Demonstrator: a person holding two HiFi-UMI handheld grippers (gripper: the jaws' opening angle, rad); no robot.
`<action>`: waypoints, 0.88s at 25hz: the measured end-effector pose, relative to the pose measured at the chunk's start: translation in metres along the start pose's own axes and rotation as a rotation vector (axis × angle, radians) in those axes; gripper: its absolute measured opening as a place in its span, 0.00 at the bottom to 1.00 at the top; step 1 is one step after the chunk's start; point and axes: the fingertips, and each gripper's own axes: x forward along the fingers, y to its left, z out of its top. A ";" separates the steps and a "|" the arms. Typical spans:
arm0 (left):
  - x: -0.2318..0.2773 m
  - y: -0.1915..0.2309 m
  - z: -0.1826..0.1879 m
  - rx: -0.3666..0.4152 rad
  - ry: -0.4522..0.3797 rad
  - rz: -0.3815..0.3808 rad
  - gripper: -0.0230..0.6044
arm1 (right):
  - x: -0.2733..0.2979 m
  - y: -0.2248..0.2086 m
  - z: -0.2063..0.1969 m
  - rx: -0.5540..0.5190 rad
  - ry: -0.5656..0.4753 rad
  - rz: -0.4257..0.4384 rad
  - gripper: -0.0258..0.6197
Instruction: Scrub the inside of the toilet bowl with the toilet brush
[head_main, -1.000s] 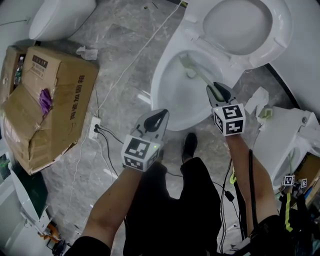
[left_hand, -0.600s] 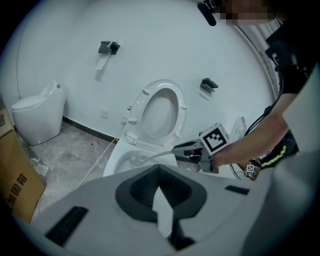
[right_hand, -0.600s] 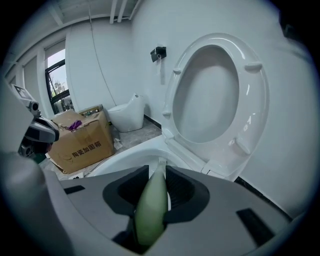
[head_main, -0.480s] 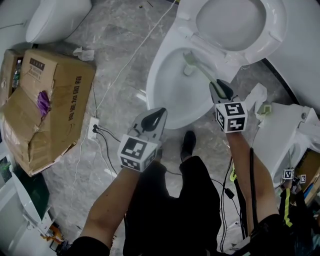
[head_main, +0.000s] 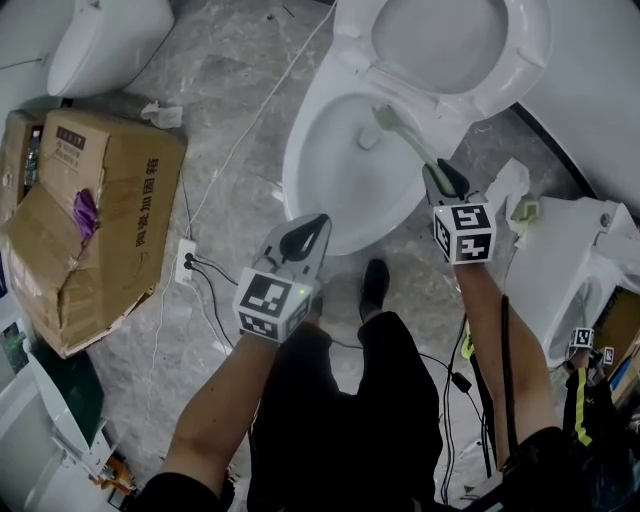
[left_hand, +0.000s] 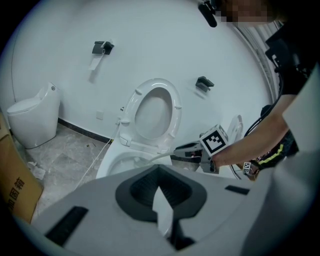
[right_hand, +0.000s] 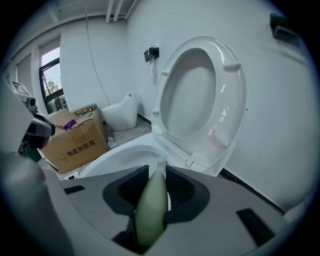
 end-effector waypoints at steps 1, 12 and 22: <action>0.000 -0.002 -0.001 0.002 0.002 -0.002 0.05 | -0.002 -0.002 -0.002 0.003 0.001 -0.005 0.21; 0.003 -0.023 -0.003 0.011 0.003 -0.013 0.05 | -0.022 -0.018 -0.021 0.023 0.011 -0.033 0.21; 0.000 -0.040 -0.014 0.015 0.013 -0.028 0.05 | -0.042 -0.016 -0.041 0.031 0.021 -0.037 0.21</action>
